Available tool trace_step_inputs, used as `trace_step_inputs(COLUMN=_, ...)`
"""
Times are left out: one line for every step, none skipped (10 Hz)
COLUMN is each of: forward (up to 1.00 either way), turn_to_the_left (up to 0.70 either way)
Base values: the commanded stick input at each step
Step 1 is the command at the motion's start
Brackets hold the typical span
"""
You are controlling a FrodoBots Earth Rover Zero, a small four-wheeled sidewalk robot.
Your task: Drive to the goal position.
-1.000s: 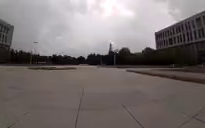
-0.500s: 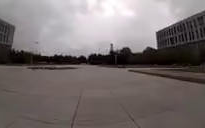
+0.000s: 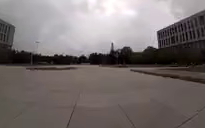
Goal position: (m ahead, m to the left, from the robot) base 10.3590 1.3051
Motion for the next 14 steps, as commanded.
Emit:
trace_step_inputs(forward=0.7, turn_to_the_left=0.0)
trace_step_inputs(forward=0.7, turn_to_the_left=0.0)
trace_step_inputs(forward=0.7, turn_to_the_left=0.0)
trace_step_inputs(forward=0.7, turn_to_the_left=0.0)
trace_step_inputs(forward=0.7, turn_to_the_left=0.0)
trace_step_inputs(forward=0.7, turn_to_the_left=0.0)
trace_step_inputs(forward=0.7, turn_to_the_left=0.0)
trace_step_inputs(forward=0.7, turn_to_the_left=0.0)
trace_step_inputs(forward=0.7, turn_to_the_left=0.0)
trace_step_inputs(forward=0.7, turn_to_the_left=0.0)
trace_step_inputs(forward=0.7, turn_to_the_left=0.0)
trace_step_inputs(forward=0.7, turn_to_the_left=0.0)
trace_step_inputs(forward=0.7, turn_to_the_left=0.0)
trace_step_inputs(forward=0.7, turn_to_the_left=0.0)
